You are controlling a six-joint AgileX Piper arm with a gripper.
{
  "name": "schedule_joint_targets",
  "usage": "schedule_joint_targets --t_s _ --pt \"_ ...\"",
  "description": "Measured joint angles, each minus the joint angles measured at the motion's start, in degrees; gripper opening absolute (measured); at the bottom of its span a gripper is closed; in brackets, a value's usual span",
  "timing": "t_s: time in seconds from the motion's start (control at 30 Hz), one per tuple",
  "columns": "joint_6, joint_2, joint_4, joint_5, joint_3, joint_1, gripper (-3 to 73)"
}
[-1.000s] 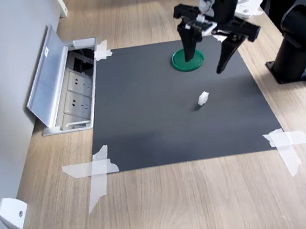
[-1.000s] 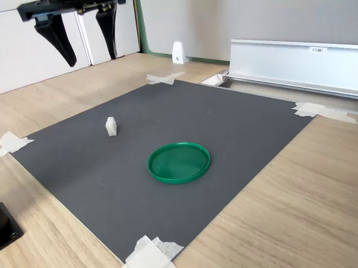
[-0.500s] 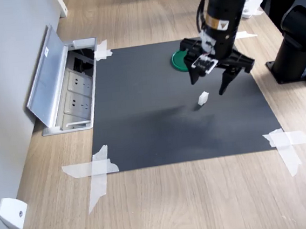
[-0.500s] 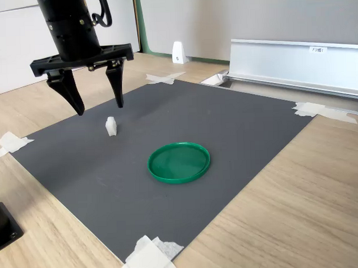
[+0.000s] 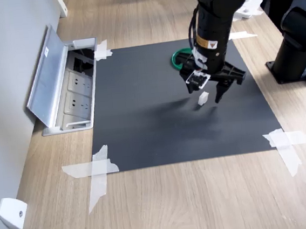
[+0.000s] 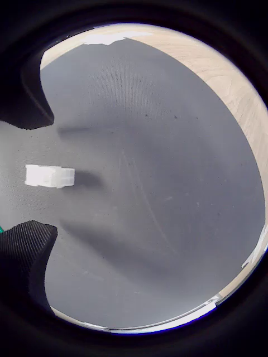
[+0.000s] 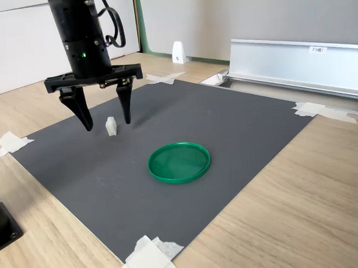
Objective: Grasp a white terminal and put it on the green lid.
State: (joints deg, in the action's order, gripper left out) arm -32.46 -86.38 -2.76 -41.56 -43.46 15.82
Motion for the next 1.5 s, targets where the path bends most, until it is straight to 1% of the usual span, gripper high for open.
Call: schedule_joint_targets --t_s 0.33,0.43,0.53,0.6,0.67,0.77,0.87,0.9,1.03,1.13,1.2,1.27,1.4,1.5 --pt "-1.8 -1.6 -0.4 1.3 0.0 0.0 68.2" --pt "-2.2 -2.5 -0.4 1.3 0.0 0.0 65.6" --pt "-3.4 -2.7 -0.4 1.3 0.0 0.0 60.3" --pt "-4.3 -2.8 -0.4 1.3 0.0 0.0 54.2" --pt "-4.7 -2.9 -0.4 1.3 0.0 0.0 46.2" --pt "-4.7 -2.9 -0.3 1.3 0.0 0.0 29.9" --pt "-4.7 -2.9 0.1 1.3 0.0 0.0 11.2" --pt "-4.7 -2.9 0.1 1.2 0.0 0.0 8.9" --pt "-4.8 -1.4 0.7 -1.2 0.0 0.0 9.0" --pt "-5.9 1.8 1.0 -4.8 -1.4 -0.6 9.0" --pt "-7.9 4.3 1.6 -8.1 -3.4 -2.2 9.0" --pt "-10.7 6.5 2.8 -11.6 -6.0 -4.4 9.0" --pt "-18.4 10.3 6.5 -19.9 -11.2 -11.4 9.0" --pt "-22.8 12.2 7.7 -23.4 -13.7 -17.6 9.0"
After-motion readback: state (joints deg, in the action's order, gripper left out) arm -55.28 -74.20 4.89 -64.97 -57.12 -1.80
